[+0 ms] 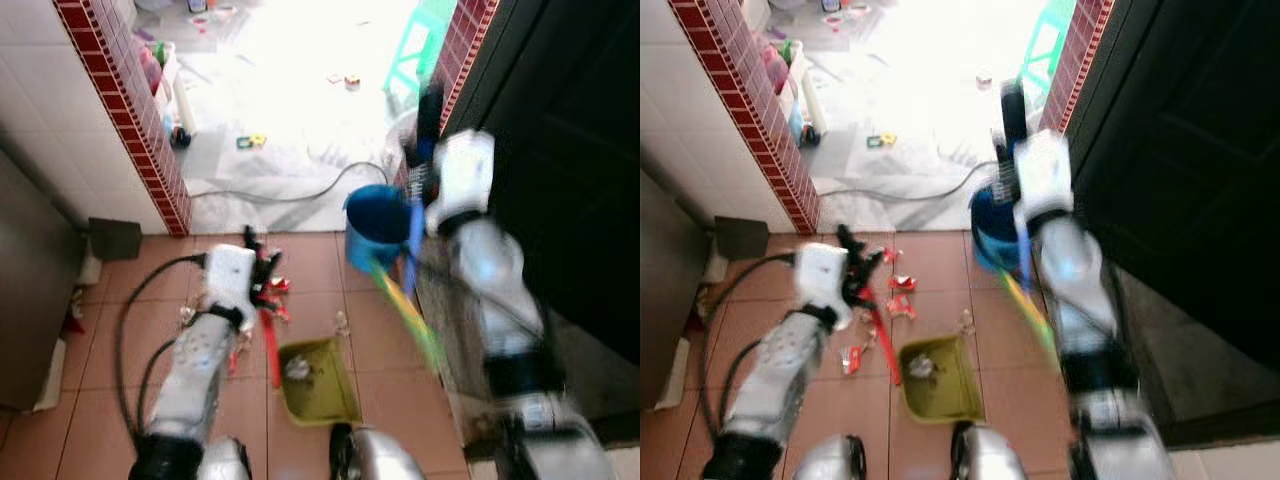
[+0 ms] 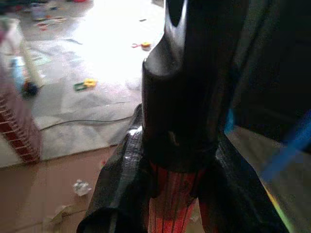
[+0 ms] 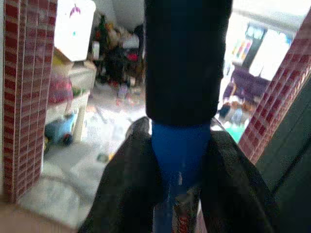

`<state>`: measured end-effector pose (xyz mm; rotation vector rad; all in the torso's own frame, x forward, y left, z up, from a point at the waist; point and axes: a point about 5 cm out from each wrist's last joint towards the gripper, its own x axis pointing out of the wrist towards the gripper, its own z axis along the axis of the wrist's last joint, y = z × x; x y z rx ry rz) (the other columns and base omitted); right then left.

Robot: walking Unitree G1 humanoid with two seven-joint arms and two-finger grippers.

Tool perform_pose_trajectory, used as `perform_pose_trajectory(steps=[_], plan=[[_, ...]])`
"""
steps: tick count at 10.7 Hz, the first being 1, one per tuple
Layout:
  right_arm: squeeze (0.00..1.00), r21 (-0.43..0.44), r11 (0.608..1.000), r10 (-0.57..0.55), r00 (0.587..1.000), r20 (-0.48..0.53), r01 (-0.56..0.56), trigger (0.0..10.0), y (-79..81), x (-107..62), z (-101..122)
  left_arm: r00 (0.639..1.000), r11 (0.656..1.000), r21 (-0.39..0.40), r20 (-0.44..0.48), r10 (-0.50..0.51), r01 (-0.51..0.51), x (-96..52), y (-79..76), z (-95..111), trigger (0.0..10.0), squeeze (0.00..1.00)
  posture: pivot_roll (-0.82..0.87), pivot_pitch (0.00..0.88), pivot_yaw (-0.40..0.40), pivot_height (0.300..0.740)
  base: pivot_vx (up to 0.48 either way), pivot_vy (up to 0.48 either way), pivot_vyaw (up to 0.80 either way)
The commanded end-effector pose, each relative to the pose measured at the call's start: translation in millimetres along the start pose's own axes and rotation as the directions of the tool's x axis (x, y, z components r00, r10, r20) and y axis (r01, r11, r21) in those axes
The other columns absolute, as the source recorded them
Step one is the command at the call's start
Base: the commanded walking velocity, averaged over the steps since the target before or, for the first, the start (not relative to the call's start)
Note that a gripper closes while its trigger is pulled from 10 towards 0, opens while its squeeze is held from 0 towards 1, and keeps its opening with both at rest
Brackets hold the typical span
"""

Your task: Sweep floor

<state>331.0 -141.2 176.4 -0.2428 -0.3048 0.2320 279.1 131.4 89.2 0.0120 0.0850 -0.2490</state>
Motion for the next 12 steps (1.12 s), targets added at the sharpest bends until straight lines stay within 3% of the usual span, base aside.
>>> perform_pose_trajectory(steps=[1, 2, 4, 9, 12], plan=[[0.00, -0.013, 1.000, 0.004, 1.000, 0.004, -0.004, 10.0, 4.5, -2.4, 1.6, 0.999, 1.000, -0.019, 0.052, 0.008, -0.007, -3.0, 4.3, 12.5, 10.0, 0.00, -0.07, 0.064, -0.036, 0.740, 0.000, 0.000, 0.00], [0.00, -0.003, 1.000, 0.001, 1.000, -0.007, -0.001, 10.0, 6.5, -4.8, -0.6, 0.998, 1.000, -0.025, 0.069, 0.010, -0.008, -4.1, 5.6, 16.4, 10.0, 0.00, -0.06, 0.060, -0.031, 0.740, 0.000, 0.000, 0.00], [0.00, 0.031, 0.997, -0.070, 0.997, -0.032, 0.071, 10.0, 7.3, -7.6, -6.1, 0.976, 0.996, -0.039, 0.197, 0.088, -0.082, -5.6, 20.8, 47.5, 10.0, 0.00, -0.05, 0.046, -0.011, 0.740, 0.000, 0.000, 0.00], [0.00, 0.041, 0.995, -0.087, 0.995, -0.039, 0.088, 10.0, 9.1, -2.6, -6.6, 0.950, 0.992, -0.045, 0.288, 0.125, -0.117, 2.0, 38.6, 80.8, 10.0, 0.00, -0.04, 0.018, 0.002, 0.740, 0.000, 0.000, -0.78], [0.00, 0.007, 0.992, -0.122, 0.991, -0.051, 0.122, 10.0, 1.1, -5.4, -7.9, 0.946, 0.989, -0.073, 0.288, 0.148, -0.132, 2.6, 39.2, 77.4, 10.0, 0.00, -0.05, 0.021, 0.003, 0.740, 0.000, 0.000, -0.80]])
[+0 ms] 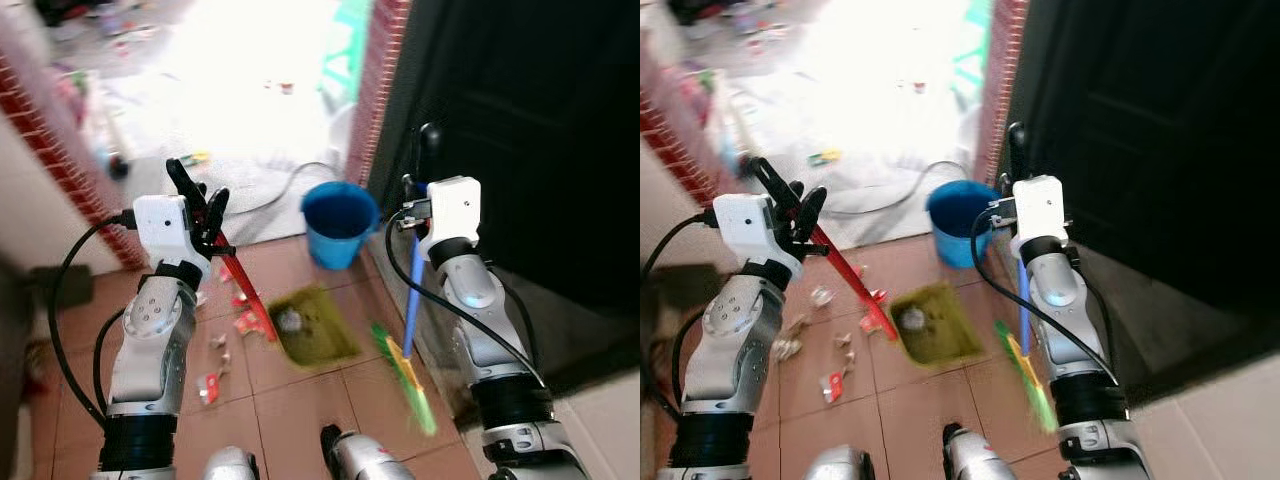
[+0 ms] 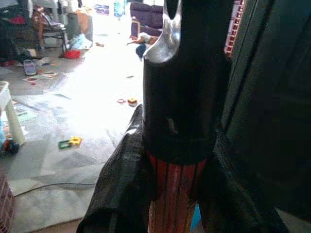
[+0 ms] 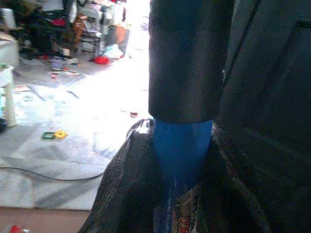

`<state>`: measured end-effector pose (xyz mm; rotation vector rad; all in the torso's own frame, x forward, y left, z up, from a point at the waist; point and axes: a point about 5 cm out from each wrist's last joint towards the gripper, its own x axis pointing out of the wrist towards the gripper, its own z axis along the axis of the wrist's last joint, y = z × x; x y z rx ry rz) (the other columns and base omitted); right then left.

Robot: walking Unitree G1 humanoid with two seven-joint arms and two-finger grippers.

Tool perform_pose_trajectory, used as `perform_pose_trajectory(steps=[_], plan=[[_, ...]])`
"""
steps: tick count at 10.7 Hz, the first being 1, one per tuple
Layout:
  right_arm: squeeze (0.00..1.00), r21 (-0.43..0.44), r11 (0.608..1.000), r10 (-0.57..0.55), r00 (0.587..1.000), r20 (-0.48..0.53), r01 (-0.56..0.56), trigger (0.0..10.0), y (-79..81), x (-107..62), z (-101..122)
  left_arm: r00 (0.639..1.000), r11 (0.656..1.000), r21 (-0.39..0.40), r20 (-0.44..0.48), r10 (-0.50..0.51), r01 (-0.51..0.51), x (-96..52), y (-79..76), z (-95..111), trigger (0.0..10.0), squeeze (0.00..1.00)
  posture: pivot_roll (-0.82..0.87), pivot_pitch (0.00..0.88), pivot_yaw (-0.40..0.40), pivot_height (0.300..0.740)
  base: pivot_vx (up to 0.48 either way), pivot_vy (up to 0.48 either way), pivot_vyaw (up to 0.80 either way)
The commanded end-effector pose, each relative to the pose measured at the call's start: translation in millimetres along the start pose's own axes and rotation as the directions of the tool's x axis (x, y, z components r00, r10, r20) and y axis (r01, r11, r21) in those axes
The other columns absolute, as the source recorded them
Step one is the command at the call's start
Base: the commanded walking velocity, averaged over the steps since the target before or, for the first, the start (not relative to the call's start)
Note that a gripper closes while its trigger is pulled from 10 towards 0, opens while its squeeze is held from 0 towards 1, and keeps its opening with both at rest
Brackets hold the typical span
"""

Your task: Sweep floor

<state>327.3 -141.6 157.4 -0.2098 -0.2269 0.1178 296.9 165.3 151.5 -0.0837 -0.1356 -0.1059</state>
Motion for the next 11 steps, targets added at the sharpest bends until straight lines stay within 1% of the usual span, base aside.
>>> perform_pose_trajectory(steps=[1, 2, 3, 4, 5, 6, 7, 8, 9, 10, 11], plan=[[0.00, -0.021, 0.998, -0.052, 0.999, 0.015, 0.052, 10.0, -11.3, 3.8, 5.7, 0.998, 1.000, -0.014, 0.065, 0.016, -0.015, 4.3, 1.4, 12.2, 10.0, 0.00, -0.06, 0.028, -0.001, 0.740, 0.000, 0.000, -0.80], [0.00, -0.021, 0.997, -0.070, 0.998, 0.000, 0.070, 10.0, -15.3, 3.7, 3.6, 0.996, 0.998, -0.047, 0.078, 0.035, -0.032, 4.3, 4.6, 14.7, 10.0, 0.00, -0.06, 0.029, -0.004, 0.740, 0.000, 0.000, -0.80], [0.00, -0.018, 0.997, -0.071, 0.997, -0.017, 0.071, 10.0, -18.0, 2.3, 0.4, 0.989, 0.994, -0.086, 0.122, 0.079, -0.069, 5.1, 11.9, 25.5, 10.0, 0.00, -0.06, 0.033, -0.011, 0.740, 0.000, 0.000, -0.80], [0.00, -0.003, 0.997, -0.073, 0.997, -0.030, 0.073, 10.0, -19.2, 1.5, -2.8, 0.985, 0.993, -0.090, 0.147, 0.090, -0.078, 6.4, 13.9, 33.0, 10.0, 0.00, -0.06, 0.033, -0.012, 0.740, 0.000, 0.000, -0.43], [0.00, 0.001, 0.997, -0.077, 0.996, -0.043, 0.078, 10.0, -20.8, 2.5, -5.2, 0.974, 0.991, -0.100, 0.201, 0.109, -0.091, 8.2, 15.9, 46.7, 10.0, 0.00, -0.06, 0.034, -0.017, 0.740, 0.000, 0.000, 0.00], [0.00, 0.024, 0.996, -0.084, 0.995, -0.052, 0.085, 10.0, -21.1, 5.4, -4.5, 0.958, 0.985, -0.127, 0.246, 0.147, -0.119, 10.1, 19.5, 60.0, 10.0, 0.00, -0.06, 0.033, -0.013, 0.740, 0.000, 0.000, 0.00], [0.00, 0.026, 0.996, -0.083, 0.996, -0.040, 0.084, 10.0, -20.8, 7.2, -1.7, 0.944, 0.982, -0.144, 0.288, 0.160, -0.122, 11.8, 19.9, 74.4, 10.0, 0.00, -0.06, 0.034, -0.011, 0.740, 0.000, 0.000, 0.00], [0.00, 0.024, 0.996, -0.082, 0.996, -0.046, 0.083, 10.0, -20.3, 7.0, -3.4, 0.934, 0.983, -0.149, 0.324, 0.152, -0.108, 14.0, 17.9, 87.3, 10.0, 0.00, -0.06, 0.035, -0.013, 0.740, 0.000, 0.000, 0.00], [0.00, 0.025, 0.997, -0.078, 0.996, -0.051, 0.079, 10.0, -19.0, 6.2, -5.0, 0.913, 0.984, -0.149, 0.380, 0.148, -0.097, 17.3, 17.2, 108.1, 10.0, 0.00, -0.06, 0.036, -0.013, 0.740, 0.000, 0.000, 0.00], [0.00, 0.026, 0.997, -0.075, 0.996, -0.050, 0.076, 10.0, -18.5, 6.5, -5.0, 0.905, 0.983, -0.150, 0.396, 0.156, -0.104, 19.1, 19.2, 114.0, 10.0, 0.00, -0.06, 0.037, -0.015, 0.740, 0.000, 0.000, 0.00], [0.00, 0.042, 0.997, -0.068, 0.997, -0.041, 0.069, 10.0, -17.1, 7.9, -3.9, 0.896, 0.985, -0.130, 0.414, 0.160, -0.116, 22.9, 23.9, 117.2, 10.0, 0.00, -0.06, 0.037, -0.014, 0.740, 0.000, 0.000, 0.00]])
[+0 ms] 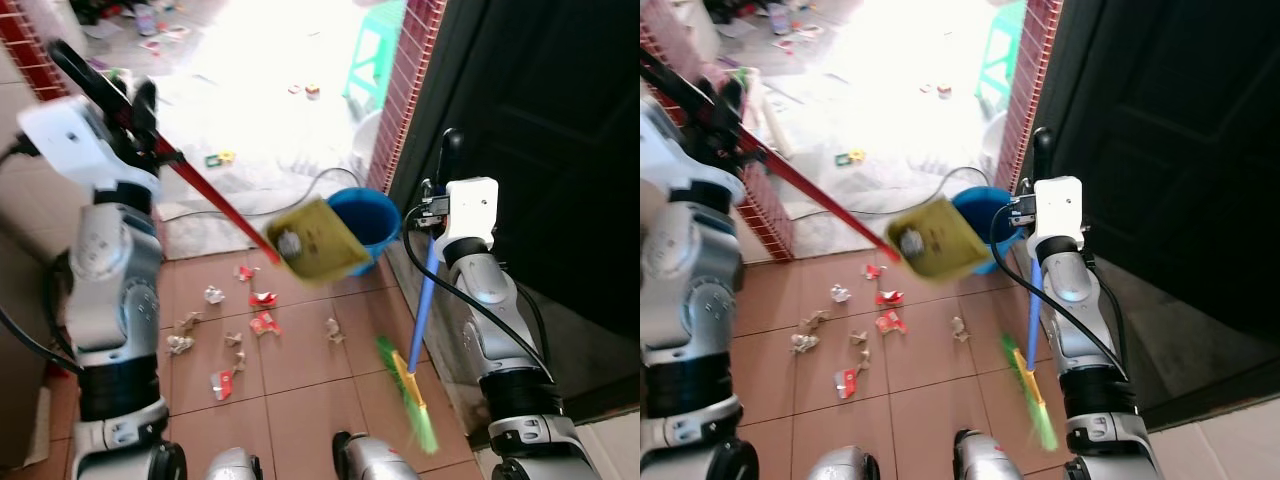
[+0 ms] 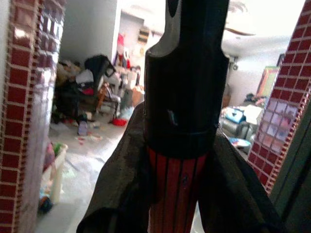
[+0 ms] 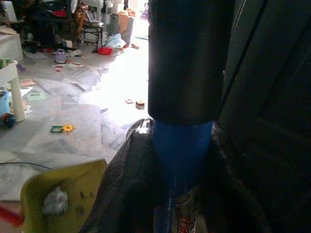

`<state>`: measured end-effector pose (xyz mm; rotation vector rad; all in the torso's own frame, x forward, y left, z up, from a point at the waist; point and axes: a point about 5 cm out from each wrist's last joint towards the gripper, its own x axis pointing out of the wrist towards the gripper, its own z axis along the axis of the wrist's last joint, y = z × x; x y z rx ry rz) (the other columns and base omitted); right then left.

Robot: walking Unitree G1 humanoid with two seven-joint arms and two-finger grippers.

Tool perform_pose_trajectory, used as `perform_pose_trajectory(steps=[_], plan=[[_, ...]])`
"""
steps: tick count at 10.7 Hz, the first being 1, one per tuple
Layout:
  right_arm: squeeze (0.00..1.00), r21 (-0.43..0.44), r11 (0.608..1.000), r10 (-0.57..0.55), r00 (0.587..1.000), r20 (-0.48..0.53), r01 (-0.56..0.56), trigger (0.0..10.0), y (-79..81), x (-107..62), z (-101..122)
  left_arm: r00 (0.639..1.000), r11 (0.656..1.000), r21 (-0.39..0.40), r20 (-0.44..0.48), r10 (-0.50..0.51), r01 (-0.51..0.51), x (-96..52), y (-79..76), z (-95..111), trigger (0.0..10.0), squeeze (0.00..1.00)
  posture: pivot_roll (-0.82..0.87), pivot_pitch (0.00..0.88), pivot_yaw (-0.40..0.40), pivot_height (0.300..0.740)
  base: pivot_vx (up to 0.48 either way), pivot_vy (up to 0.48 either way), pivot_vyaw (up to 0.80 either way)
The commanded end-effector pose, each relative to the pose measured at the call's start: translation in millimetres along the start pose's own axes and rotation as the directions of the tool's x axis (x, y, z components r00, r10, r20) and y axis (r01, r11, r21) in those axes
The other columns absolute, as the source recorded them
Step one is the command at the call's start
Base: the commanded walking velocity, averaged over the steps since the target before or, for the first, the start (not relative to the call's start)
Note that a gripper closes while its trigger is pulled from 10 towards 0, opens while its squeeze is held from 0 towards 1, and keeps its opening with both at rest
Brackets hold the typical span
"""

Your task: Sweep floor

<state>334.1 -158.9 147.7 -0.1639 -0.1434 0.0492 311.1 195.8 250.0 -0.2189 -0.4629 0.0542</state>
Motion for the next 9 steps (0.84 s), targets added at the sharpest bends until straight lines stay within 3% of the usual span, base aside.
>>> perform_pose_trajectory(steps=[1, 4, 9], plan=[[0.00, -0.009, 1.000, 0.004, 0.999, 0.055, -0.004, 10.0, -0.2, 5.4, 12.4, 0.996, 1.000, -0.002, 0.093, -0.012, 0.013, 6.6, -1.6, 16.8, 10.0, 0.00, -0.07, 0.038, -0.014, 0.740, 0.000, 0.000, 0.00], [0.00, -0.001, 1.000, 0.004, 0.999, 0.051, -0.004, 10.0, -0.3, 5.5, 12.6, 0.996, 1.000, -0.005, 0.082, -0.022, 0.022, 8.3, -6.7, 13.9, 10.0, 0.00, -0.07, 0.042, -0.013, 0.740, 0.349, 0.000, -0.66], [0.00, 0.000, 1.000, 0.028, 0.998, 0.057, -0.028, 10.0, 3.1, 4.3, 12.2, 0.996, 1.000, 0.007, 0.086, 0.006, -0.007, 9.4, -4.3, 13.9, 10.0, 0.00, -0.07, 0.049, -0.014, 0.740, 0.392, 0.000, 0.00]])
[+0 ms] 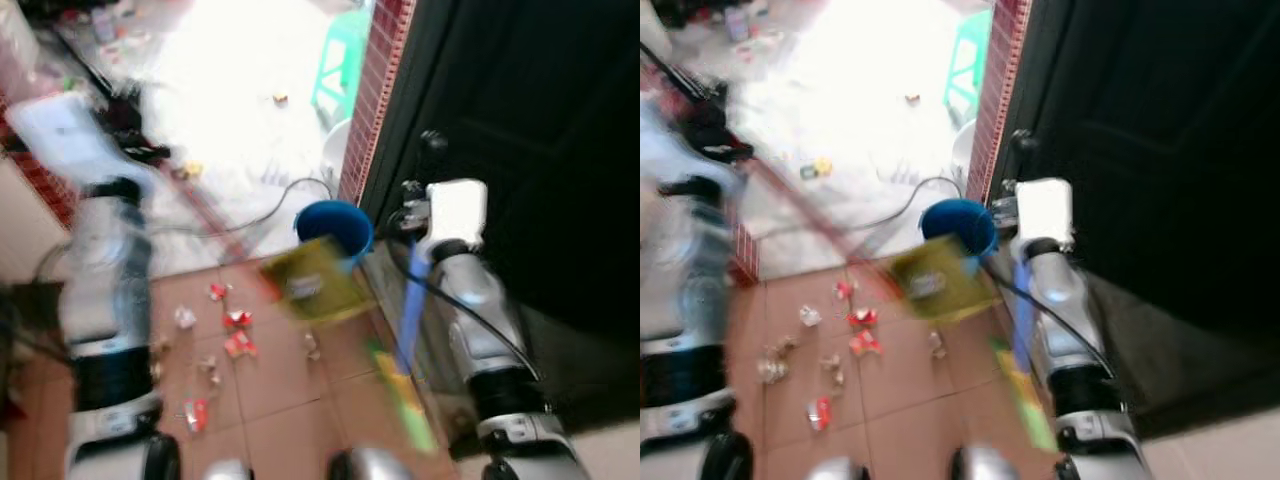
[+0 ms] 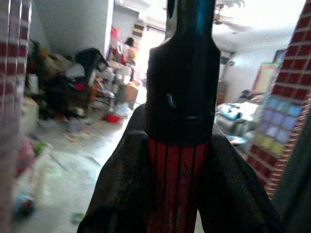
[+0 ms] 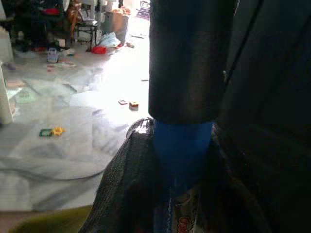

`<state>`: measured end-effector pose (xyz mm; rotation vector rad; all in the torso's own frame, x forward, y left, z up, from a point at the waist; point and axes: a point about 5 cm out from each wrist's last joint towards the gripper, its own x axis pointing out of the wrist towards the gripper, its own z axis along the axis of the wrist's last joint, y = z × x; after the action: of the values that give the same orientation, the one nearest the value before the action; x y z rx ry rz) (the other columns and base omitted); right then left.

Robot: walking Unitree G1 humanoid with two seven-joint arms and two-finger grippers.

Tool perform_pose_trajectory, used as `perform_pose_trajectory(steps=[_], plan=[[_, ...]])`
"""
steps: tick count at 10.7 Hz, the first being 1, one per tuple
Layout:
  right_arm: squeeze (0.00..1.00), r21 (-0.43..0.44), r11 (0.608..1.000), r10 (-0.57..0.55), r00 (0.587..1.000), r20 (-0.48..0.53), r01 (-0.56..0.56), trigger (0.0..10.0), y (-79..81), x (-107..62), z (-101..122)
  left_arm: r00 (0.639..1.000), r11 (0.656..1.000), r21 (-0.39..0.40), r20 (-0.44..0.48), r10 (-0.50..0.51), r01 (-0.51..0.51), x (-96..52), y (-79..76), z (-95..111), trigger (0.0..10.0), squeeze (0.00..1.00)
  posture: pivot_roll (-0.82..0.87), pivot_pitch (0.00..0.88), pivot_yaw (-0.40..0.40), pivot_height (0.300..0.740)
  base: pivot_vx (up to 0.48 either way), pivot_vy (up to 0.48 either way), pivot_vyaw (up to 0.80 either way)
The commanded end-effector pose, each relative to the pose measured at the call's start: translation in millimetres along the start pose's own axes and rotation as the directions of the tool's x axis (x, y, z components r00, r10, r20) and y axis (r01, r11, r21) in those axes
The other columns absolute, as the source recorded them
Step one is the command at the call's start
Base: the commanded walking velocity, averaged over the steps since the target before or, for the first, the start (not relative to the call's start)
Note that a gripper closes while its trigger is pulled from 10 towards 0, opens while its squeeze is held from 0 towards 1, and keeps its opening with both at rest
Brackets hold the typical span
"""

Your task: Sweep floor

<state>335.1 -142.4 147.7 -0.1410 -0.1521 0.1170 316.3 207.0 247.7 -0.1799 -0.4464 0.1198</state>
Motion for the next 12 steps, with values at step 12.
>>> perform_pose_trajectory(steps=[12], plan=[[0.00, -0.057, 0.998, -0.004, 0.999, 0.052, 0.007, 10.0, -10.1, 3.7, 10.7, 0.989, 0.994, 0.063, 0.115, -0.097, 0.090, 3.8, -25.7, 14.8, 10.0, 0.00, -0.08, 0.045, -0.020, 0.740, 0.410, 0.000, 0.00]])
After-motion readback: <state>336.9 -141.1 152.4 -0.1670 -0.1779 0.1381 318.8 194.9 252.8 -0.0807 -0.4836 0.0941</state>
